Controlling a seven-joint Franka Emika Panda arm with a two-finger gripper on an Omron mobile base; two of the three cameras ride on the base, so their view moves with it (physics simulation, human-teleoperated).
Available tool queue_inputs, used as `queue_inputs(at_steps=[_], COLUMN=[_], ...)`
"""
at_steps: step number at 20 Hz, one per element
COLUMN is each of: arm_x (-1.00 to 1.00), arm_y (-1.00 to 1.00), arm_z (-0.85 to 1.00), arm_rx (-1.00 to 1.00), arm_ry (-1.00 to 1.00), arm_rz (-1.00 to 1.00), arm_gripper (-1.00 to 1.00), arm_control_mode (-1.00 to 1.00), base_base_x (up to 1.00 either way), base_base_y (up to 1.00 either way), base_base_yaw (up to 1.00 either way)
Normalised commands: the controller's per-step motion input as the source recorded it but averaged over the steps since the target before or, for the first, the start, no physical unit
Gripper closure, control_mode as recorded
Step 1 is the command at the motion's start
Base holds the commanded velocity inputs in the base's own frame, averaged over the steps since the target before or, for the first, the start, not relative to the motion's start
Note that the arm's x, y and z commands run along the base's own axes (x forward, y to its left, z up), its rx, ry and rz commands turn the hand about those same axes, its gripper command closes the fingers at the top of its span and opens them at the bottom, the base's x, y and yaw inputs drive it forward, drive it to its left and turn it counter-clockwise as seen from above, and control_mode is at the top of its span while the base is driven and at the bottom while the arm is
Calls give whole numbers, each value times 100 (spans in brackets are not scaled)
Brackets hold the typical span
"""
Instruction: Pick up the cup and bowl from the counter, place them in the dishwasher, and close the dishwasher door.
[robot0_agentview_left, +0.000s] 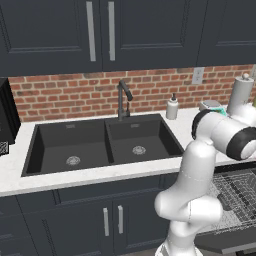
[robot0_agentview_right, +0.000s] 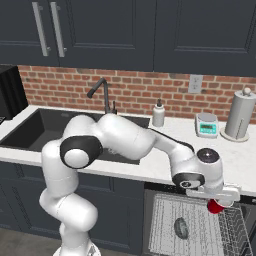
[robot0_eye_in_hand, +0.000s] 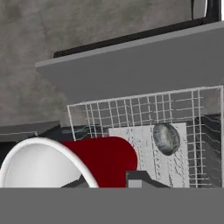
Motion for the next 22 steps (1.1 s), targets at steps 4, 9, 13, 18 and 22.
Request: queue_inputs(at_steps=[4, 9, 13, 18, 22], arm_x=[-74, -14, 2, 15, 26], arm_y=[-27, -22, -9, -9, -2], arm_z=[-48, -73, -68, -47, -35], arm_rx=[8, 7, 6, 11, 14], arm_ry=[-7, -3, -3, -2, 0], arm_rz=[-1, 0, 0, 0, 0], arm_gripper=[100, 100, 100, 100, 100], arm_control_mode=[-100, -100, -100, -100, -100], base_base_x=[0, 0, 0, 0, 0], base_base_y=[0, 0, 0, 0, 0], base_base_yaw=[0, 0, 0, 0, 0])
